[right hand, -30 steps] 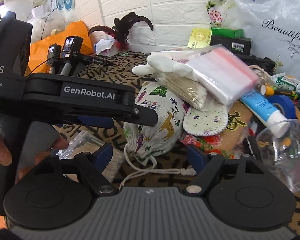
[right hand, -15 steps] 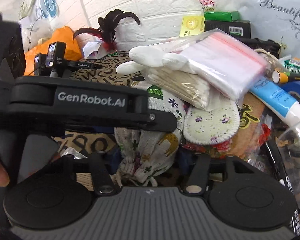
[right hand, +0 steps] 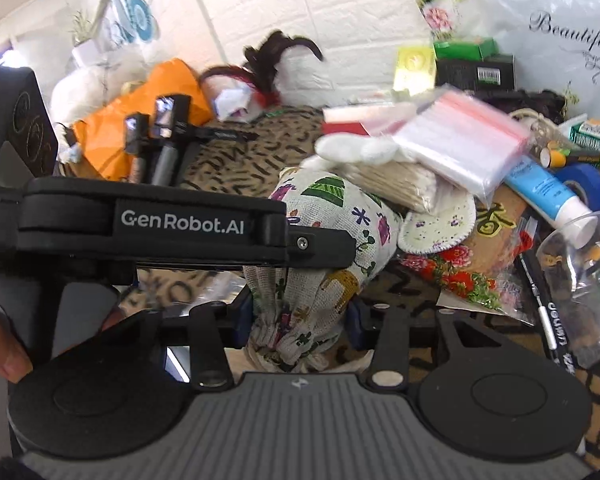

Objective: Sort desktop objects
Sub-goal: 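Grasp the floral cloth drawstring bag with both grippers, then lift and carry the cloth bag over the cardboard box with both grippers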

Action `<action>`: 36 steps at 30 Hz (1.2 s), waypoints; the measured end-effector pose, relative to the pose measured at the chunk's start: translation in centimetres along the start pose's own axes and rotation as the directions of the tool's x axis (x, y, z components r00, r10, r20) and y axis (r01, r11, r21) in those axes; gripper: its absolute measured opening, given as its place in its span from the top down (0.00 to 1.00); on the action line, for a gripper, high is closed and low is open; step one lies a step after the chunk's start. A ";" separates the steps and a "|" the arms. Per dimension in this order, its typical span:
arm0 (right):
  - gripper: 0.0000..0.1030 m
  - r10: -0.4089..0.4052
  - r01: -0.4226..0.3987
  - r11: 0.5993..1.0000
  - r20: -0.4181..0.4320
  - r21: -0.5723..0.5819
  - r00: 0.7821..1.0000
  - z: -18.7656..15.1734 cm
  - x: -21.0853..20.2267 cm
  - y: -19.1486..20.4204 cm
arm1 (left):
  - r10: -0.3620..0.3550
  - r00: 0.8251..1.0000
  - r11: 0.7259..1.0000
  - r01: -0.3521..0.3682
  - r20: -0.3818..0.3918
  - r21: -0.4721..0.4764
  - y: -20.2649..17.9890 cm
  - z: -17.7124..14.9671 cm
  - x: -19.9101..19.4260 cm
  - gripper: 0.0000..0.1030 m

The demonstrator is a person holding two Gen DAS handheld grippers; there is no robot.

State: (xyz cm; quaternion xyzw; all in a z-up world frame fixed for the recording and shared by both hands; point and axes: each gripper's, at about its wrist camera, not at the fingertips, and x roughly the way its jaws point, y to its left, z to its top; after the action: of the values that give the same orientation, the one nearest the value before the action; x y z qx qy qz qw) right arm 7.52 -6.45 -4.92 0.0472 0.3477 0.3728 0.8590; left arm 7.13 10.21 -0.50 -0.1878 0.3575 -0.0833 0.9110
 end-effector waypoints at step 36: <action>0.58 -0.428 0.433 0.896 0.452 0.099 0.783 4.7 -28.3 -19.0 | -0.548 0.836 0.805 0.520 0.024 0.285 -33.3 4.8 8.1 0.49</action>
State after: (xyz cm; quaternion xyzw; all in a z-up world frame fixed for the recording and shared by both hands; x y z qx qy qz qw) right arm 8.42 -38.28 8.12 0.0497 0.1328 0.1465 0.9790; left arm 15.70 -21.26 11.09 -0.1606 0.2274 -0.3737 0.8848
